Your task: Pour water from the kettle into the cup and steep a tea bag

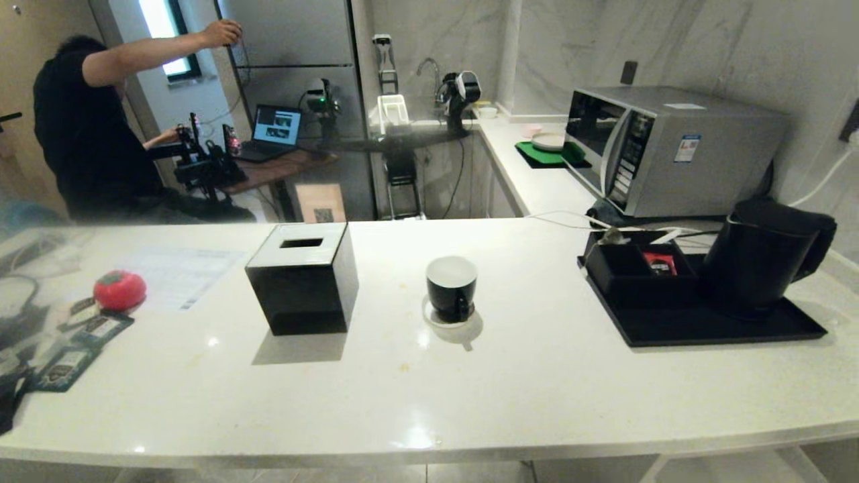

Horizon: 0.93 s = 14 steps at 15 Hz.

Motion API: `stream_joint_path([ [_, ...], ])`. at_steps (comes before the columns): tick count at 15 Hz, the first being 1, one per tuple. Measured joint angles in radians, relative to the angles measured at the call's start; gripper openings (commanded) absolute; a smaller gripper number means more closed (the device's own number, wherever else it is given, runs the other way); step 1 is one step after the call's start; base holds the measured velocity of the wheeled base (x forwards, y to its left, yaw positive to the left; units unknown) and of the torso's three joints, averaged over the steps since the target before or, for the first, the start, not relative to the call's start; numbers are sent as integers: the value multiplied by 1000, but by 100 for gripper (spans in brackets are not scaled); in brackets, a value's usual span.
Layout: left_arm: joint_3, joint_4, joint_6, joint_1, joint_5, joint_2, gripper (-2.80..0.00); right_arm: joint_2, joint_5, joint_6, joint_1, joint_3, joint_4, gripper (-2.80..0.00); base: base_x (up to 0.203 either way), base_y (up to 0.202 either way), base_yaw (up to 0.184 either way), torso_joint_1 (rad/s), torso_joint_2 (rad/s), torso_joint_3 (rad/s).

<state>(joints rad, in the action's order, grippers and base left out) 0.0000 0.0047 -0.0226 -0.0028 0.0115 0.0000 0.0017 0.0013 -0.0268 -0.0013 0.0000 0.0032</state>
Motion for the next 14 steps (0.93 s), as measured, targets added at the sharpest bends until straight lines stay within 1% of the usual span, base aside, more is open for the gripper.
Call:
stream_joint_path([
  [9, 0, 0, 1, 0, 0, 0, -280, 0, -1, -4, 0, 0, 0, -280, 0, -191, 1, 3, 2, 2],
  [11, 0, -1, 1, 0, 0, 0, -280, 0, -2, -8, 0, 0, 0, -280, 0, -80, 1, 1, 1, 0],
  [14, 0, -1, 1, 0, 0, 0, -280, 0, -1, -6, 0, 0, 0, -280, 0, 0, 0, 0, 0, 0],
])
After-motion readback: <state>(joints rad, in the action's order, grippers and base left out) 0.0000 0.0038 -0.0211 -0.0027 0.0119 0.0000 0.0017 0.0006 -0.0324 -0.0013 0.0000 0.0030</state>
